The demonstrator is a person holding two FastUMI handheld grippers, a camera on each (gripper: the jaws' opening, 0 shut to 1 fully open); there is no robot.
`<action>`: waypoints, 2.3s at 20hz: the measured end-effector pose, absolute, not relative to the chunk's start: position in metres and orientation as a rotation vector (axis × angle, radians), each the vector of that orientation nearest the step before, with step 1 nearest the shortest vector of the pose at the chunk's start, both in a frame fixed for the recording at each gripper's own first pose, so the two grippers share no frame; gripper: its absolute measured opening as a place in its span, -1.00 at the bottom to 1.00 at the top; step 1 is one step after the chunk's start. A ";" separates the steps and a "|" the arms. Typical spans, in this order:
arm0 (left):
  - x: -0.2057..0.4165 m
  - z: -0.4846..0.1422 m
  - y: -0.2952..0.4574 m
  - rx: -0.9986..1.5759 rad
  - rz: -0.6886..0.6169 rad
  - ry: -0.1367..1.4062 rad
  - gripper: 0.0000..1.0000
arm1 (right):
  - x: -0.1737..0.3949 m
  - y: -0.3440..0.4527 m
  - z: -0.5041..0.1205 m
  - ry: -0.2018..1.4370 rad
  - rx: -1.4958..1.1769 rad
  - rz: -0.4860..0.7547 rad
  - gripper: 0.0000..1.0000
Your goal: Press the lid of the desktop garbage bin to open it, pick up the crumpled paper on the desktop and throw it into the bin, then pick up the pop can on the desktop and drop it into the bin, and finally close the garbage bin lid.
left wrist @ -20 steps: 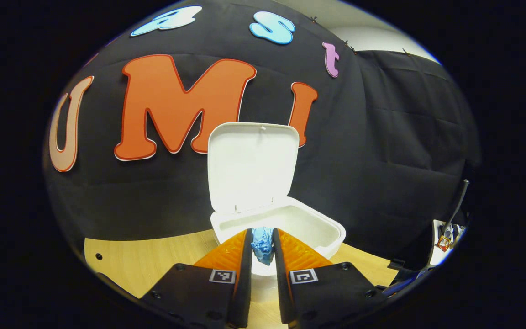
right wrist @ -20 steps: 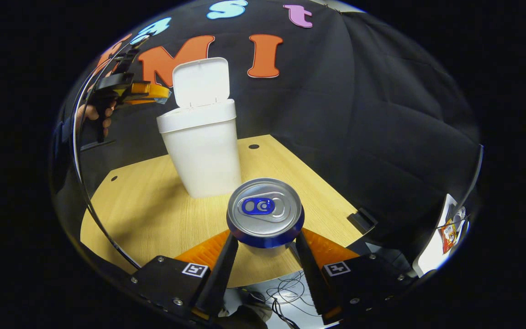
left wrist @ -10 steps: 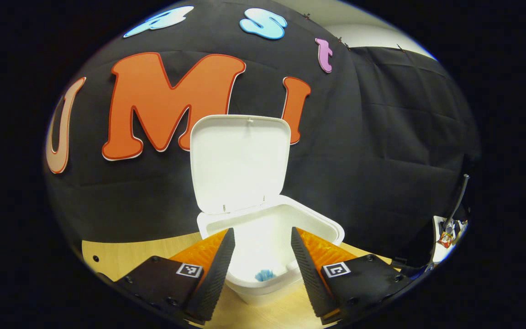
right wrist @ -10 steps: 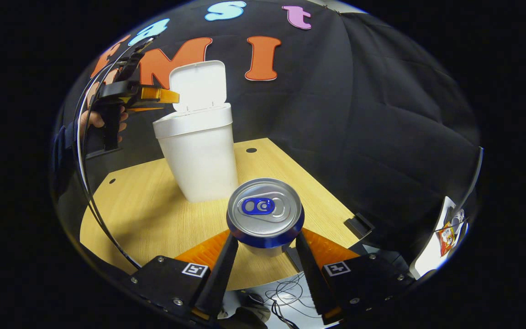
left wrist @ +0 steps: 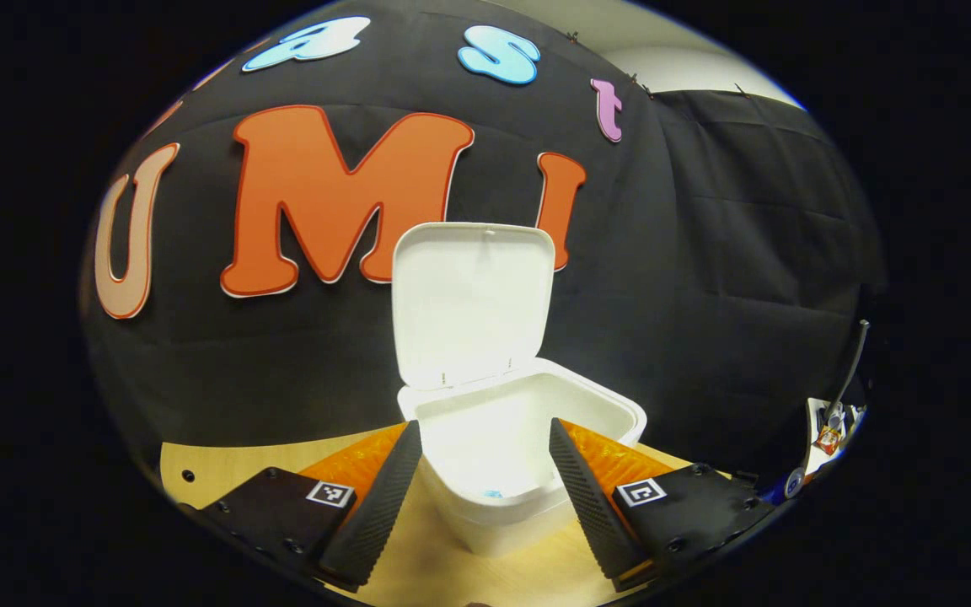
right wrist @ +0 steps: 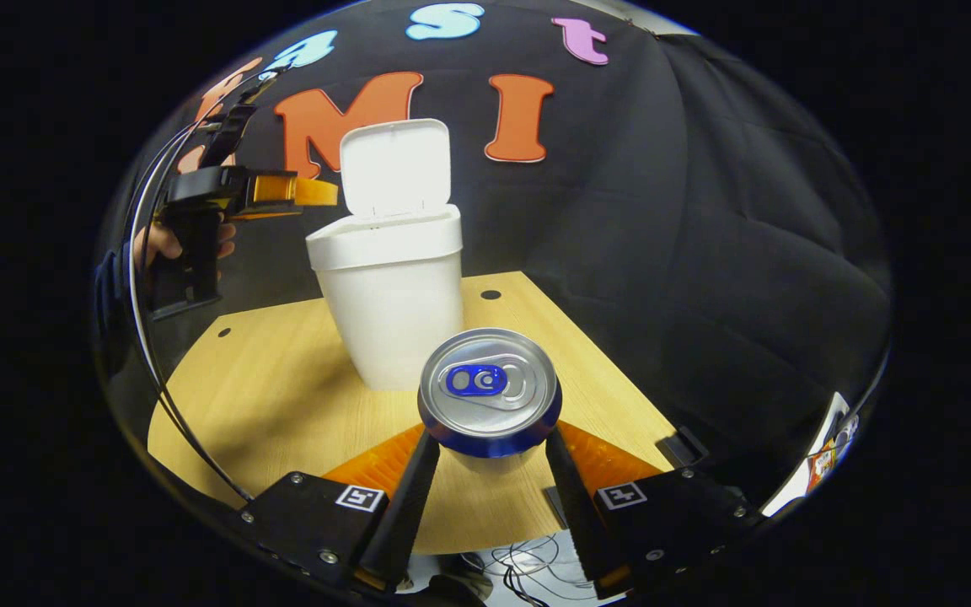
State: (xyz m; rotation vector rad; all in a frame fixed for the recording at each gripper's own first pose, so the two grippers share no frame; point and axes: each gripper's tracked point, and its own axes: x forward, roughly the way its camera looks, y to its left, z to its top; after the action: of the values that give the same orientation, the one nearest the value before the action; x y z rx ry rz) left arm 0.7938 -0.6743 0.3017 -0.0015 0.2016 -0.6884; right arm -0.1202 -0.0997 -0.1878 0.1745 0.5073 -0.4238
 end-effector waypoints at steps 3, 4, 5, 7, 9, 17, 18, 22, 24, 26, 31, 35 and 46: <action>0.789 0.296 -0.647 0.016 -0.649 0.199 0.93 | -0.100 -0.097 -0.170 0.477 0.153 -0.374 0.54; 0.788 0.294 -0.638 0.020 -0.636 0.195 0.94 | -0.093 -0.097 -0.164 0.466 0.145 -0.360 0.45; 0.786 0.290 -0.629 0.024 -0.619 0.195 0.94 | -0.085 -0.096 -0.156 0.453 0.136 -0.346 0.54; 0.779 0.284 -0.611 0.012 -0.591 0.204 0.94 | -0.072 -0.097 -0.141 0.429 0.117 -0.323 0.54; 0.772 0.276 -0.595 0.013 -0.567 0.215 0.94 | -0.059 -0.097 -0.126 0.408 0.098 -0.294 0.54; 0.747 0.243 -0.522 0.053 -0.423 0.265 0.94 | 0.004 -0.087 -0.067 0.314 0.035 -0.163 0.54; 0.746 0.240 -0.514 0.048 -0.404 0.273 0.94 | 0.011 -0.086 -0.061 0.301 0.026 -0.151 0.54; 0.736 0.230 -0.480 0.033 -0.315 0.293 0.94 | 0.040 -0.085 -0.042 0.265 -0.006 -0.111 0.53; 0.733 0.226 -0.466 0.019 -0.275 0.306 0.94 | 0.053 -0.083 -0.037 0.251 -0.018 -0.094 0.53; 0.727 0.221 -0.450 0.012 -0.233 0.317 0.94 | 0.067 -0.083 -0.031 0.236 -0.029 -0.078 0.53; 0.708 0.209 -0.411 -0.018 -0.111 0.339 0.94 | 0.099 -0.083 -0.020 0.208 -0.049 -0.041 0.53; 0.688 0.202 -0.380 -0.017 -0.005 0.352 0.94 | 0.120 -0.084 -0.022 0.208 -0.076 -0.029 0.53; 0.638 0.208 -0.334 -0.014 0.214 0.333 0.94 | 0.164 -0.085 -0.053 0.268 -0.090 -0.003 0.56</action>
State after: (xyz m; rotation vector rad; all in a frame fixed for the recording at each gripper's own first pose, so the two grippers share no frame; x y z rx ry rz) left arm 0.6385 -0.3337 0.2080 -0.0139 0.3332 0.2138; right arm 0.1642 -0.0849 -0.0532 -0.0901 0.2683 -0.0033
